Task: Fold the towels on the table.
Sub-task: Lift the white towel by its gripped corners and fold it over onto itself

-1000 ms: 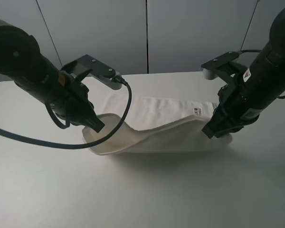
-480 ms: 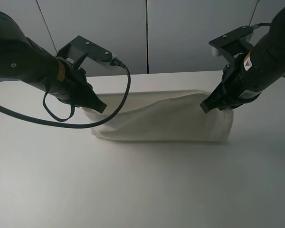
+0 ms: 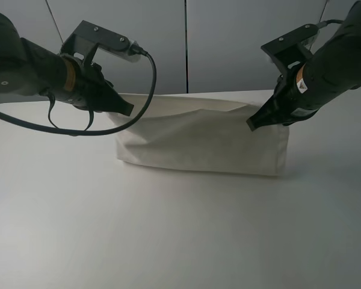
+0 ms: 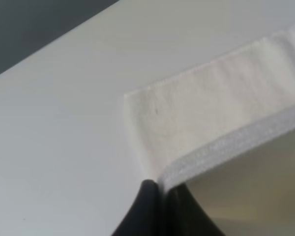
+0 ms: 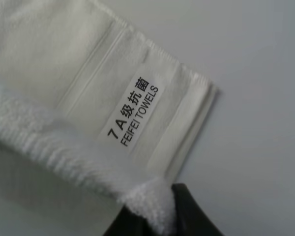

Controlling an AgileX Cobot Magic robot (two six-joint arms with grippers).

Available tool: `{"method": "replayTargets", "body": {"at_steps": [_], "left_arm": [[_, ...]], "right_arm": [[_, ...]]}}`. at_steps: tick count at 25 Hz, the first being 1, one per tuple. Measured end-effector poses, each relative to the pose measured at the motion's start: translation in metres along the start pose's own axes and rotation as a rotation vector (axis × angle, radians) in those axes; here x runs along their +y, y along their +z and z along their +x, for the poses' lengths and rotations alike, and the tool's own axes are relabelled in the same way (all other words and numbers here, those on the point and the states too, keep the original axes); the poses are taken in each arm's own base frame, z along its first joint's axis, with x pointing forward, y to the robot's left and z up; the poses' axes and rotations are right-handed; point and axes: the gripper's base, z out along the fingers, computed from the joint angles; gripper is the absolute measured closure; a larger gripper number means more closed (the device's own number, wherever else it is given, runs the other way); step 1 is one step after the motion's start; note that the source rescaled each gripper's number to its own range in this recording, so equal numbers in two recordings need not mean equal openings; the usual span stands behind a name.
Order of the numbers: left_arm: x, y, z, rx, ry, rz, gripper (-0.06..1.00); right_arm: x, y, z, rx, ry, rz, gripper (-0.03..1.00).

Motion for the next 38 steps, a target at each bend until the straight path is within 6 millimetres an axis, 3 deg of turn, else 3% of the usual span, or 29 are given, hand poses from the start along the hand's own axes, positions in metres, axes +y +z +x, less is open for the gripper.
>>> {"method": "replayTargets", "body": {"at_steps": [7, 18, 29, 31, 32, 34, 35, 36, 38], "left_arm": [[0.007, 0.003, -0.001, -0.028, 0.010, 0.003, 0.94], [-0.003, 0.051, 0.022, 0.045, 0.075, 0.070, 0.94], [0.022, 0.070, 0.019, -0.007, -0.015, 0.085, 0.91], [0.024, 0.071, 0.022, 0.006, -0.019, 0.074, 0.77], [0.026, 0.072, 0.023, 0.011, -0.022, 0.070, 0.67], [0.029, 0.072, 0.023, 0.015, -0.024, 0.062, 0.31], [0.029, 0.072, 0.023, 0.015, -0.022, 0.062, 0.16], [0.029, 0.072, 0.023, 0.013, -0.022, 0.062, 0.04], [0.029, 0.072, 0.020, 0.001, -0.025, 0.066, -0.02]], "right_arm": [[0.004, 0.013, -0.003, -0.024, 0.029, -0.001, 0.97], [0.004, 0.038, -0.001, -0.012, 0.061, 0.082, 0.97], [0.007, 0.052, -0.006, -0.090, 0.079, 0.102, 0.95], [0.005, 0.052, -0.007, -0.098, 0.086, 0.122, 0.78], [0.003, 0.052, -0.007, -0.102, 0.089, 0.138, 0.61], [0.001, 0.052, -0.007, -0.106, 0.124, 0.157, 0.21], [0.000, 0.051, -0.007, -0.105, 0.147, 0.170, 0.07], [-0.002, 0.051, -0.006, -0.102, 0.173, 0.189, 0.01], [-0.005, 0.051, -0.005, -0.092, 0.205, 0.226, -0.02]]}}
